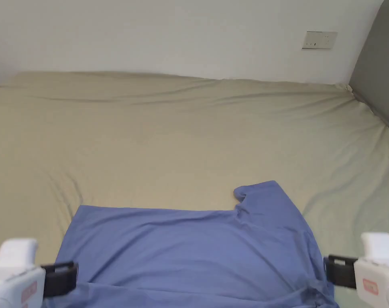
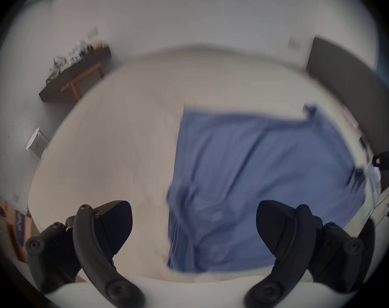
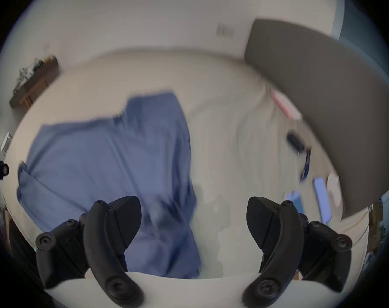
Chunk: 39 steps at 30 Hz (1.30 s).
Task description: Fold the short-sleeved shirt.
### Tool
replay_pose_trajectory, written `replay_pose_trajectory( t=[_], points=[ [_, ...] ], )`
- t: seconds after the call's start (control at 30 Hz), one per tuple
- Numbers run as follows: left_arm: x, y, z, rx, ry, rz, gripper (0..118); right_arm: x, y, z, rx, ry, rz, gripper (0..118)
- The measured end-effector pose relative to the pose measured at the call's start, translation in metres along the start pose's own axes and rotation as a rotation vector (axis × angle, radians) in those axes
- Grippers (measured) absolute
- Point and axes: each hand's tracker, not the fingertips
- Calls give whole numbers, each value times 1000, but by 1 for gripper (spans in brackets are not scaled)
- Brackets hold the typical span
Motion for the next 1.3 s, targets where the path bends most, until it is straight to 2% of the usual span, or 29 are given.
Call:
replay_pose_trajectory(
  t=[0.1, 0.17, 0.23, 0.3, 0.33, 0.37, 0.4, 0.47, 0.53, 0.57, 0.6, 0.63, 0.67, 0.87, 1.0, 1.13, 1.2, 1.23, 1.3],
  points=[
    [14, 51, 49, 288, 27, -11, 112, -18, 51, 51, 235, -30, 78, 102],
    [27, 78, 78, 428, 49, -35, 112, -31, 78, 82, 367, -48, 94, 102],
    [42, 99, 102, 527, 66, -67, 110, -45, 97, 112, 479, -23, 95, 102],
    [64, 112, 124, 606, 82, -92, 95, -61, 111, 134, 547, -22, 99, 100],
    [72, 114, 131, 639, 89, -99, 83, -69, 115, 142, 571, -20, 104, 97],
    [80, 115, 137, 660, 93, -101, 66, -77, 117, 149, 596, -6, 110, 89],
    [86, 116, 136, 677, 97, -108, 58, -85, 118, 154, 615, 1, 118, 86],
    [99, 114, 139, 699, 104, -125, 51, -100, 117, 157, 627, 9, 139, 77],
    [110, 111, 134, 704, 124, -149, 38, -111, 115, 157, 639, 29, 153, 42],
    [114, 108, 131, 702, 129, -148, 26, -114, 114, 154, 644, 35, 151, 17],
    [117, 106, 129, 700, 125, -144, 15, -118, 113, 152, 652, 46, 147, 9],
    [119, 105, 126, 691, 111, -138, 5, -122, 112, 150, 650, 37, 147, 6],
    [119, 103, 122, 675, 97, -134, 0, -125, 112, 147, 641, 34, 158, 2],
    [125, 104, 98, 642, 98, -178, 0, -138, 109, 126, 611, 35, 208, 2],
    [125, 107, 71, 573, 81, -215, 0, -137, 109, 106, 571, 38, 207, 2],
    [110, 94, 17, 384, 1, -240, 0, -129, 104, 82, 506, 31, 197, 2],
    [95, 76, -25, 284, 16, -227, 0, -121, 101, 68, 463, 39, 181, 2],
    [87, 68, -47, 231, 29, -225, 6, -118, 98, 62, 448, 33, 179, 2],
    [64, 57, -102, 72, 11, -182, 57, -111, 94, 47, 412, 11, 185, 2]
  ],
)
